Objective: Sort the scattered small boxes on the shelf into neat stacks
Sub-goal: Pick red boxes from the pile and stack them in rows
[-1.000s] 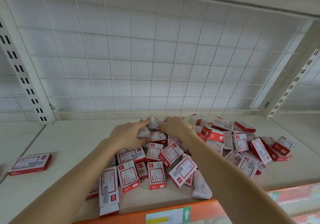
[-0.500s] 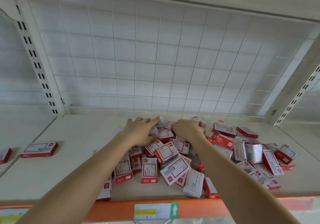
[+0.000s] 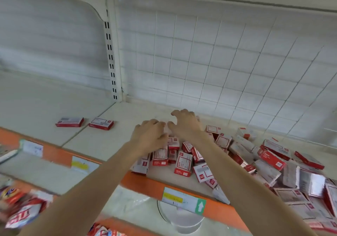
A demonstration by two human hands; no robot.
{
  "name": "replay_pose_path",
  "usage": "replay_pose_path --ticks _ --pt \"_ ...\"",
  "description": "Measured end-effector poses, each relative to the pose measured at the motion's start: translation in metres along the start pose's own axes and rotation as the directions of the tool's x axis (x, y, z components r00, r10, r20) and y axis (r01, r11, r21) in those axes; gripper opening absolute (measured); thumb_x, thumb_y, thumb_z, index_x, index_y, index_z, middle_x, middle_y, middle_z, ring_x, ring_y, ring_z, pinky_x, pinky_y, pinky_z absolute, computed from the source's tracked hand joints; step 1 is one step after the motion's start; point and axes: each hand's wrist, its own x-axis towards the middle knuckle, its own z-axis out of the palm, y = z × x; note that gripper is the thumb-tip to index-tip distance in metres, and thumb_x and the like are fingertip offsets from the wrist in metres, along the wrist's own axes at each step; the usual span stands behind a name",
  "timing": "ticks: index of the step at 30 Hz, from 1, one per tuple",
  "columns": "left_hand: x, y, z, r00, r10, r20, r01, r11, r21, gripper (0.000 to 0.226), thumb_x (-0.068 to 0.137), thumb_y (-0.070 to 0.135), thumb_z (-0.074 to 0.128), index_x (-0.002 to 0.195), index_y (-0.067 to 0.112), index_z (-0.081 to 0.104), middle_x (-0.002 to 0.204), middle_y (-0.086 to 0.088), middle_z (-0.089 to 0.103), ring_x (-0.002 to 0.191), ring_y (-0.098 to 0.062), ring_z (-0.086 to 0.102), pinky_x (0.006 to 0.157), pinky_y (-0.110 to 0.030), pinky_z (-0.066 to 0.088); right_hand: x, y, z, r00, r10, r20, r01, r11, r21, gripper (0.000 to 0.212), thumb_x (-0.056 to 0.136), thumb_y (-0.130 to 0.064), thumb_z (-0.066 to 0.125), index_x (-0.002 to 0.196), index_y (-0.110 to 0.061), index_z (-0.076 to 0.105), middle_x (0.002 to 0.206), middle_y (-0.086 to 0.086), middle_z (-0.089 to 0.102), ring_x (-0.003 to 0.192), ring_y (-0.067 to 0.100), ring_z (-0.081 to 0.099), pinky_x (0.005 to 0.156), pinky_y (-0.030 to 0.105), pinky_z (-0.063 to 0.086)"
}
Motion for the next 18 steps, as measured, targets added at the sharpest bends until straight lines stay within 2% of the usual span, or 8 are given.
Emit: replay_pose_path --ticks 2,6,14,18 --pt "-0.011 -0.014 -0.002 0.998 -0.053 -0.022 0.053 0.998 -0.029 0.04 0.094 0.035 0.039 0.128 0.018 0.05 0.128 -0.005 0.053 0.116 -0.026 0.05 0.093 -0.04 0.042 -0.002 -0.013 0.009 0.999 -0.044 0.021 0.043 0.999 0.019 0.046 0.09 -0.032 0.045 0.133 -0.02 0.041 0.136 0.008 0.041 0.127 0.029 0.033 0.101 0.045 0.033" --pt "-0.023 -0.042 -0.005 0.99 -0.14 -0.026 0.137 0.986 -0.09 0.038 0.094 0.034 0.041 0.128 0.018 0.051 0.128 -0.005 0.053 0.115 -0.024 0.051 0.093 -0.038 0.044 0.0 -0.035 0.024 0.995 -0.086 0.058 0.083 0.996 0.044 0.044 0.089 -0.029 0.048 0.131 -0.018 0.044 0.134 0.008 0.042 0.126 0.028 0.032 0.102 0.046 0.034" --pt "-0.017 -0.119 -0.017 0.985 -0.164 -0.055 0.151 0.97 -0.189 0.035 0.095 0.032 0.043 0.124 0.017 0.057 0.121 -0.006 0.059 0.108 -0.023 0.056 0.087 -0.034 0.046 0.039 -0.102 0.055 0.972 -0.18 0.152 0.174 0.983 0.055 0.038 0.089 -0.028 0.047 0.127 -0.021 0.049 0.129 0.006 0.05 0.121 0.024 0.043 0.098 0.039 0.04" --pt "-0.008 -0.175 -0.03 0.99 -0.138 -0.018 0.135 0.984 -0.12 0.039 0.093 0.031 0.048 0.129 0.018 0.052 0.127 -0.005 0.054 0.116 -0.023 0.05 0.093 -0.035 0.042 0.061 -0.143 0.069 0.959 -0.178 0.22 0.165 0.983 0.078 0.04 0.091 -0.028 0.048 0.13 -0.018 0.047 0.129 0.009 0.048 0.119 0.025 0.045 0.094 0.031 0.037"
